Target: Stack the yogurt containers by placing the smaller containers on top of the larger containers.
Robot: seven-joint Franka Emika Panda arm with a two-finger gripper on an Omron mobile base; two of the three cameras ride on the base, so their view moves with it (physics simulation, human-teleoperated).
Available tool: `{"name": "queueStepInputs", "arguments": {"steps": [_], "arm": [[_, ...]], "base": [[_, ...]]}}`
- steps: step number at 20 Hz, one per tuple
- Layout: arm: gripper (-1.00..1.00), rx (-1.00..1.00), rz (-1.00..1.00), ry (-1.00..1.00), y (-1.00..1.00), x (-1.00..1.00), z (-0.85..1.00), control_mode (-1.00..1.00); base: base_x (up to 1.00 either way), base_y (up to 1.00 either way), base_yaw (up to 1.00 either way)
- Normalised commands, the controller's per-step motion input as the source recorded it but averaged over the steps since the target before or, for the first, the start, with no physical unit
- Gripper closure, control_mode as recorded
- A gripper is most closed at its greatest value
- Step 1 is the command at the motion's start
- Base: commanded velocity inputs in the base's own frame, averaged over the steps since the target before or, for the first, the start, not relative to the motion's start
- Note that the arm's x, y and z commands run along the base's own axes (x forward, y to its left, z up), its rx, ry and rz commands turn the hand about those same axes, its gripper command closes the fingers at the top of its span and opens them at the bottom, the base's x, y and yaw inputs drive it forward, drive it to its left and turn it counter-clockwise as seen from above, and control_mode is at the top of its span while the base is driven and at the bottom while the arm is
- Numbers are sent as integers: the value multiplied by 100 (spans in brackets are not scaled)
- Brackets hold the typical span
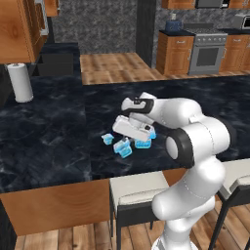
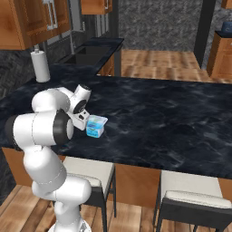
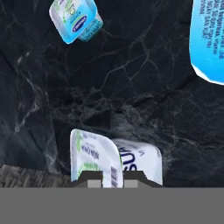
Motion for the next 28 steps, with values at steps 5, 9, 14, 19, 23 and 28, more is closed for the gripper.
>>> {"name": "queueStepInputs", "arguments": {"steps": [5,9,14,19,23,28], "arm": [[100,5,0,0,-23,0,23,-100],[100,5,0,0,-21,0,22,-100],[100,3,0,0,-5,0,23,-100],[100,3,0,-2,-2,0,24,-100],[100,4,0,-2,-15,0,23,-100],[100,7,0,-2,-23,0,23,-100]], "base": [[0,0,0],[0,0,0],[0,0,0],[0,0,0],[0,0,0],[0,0,0]]}}
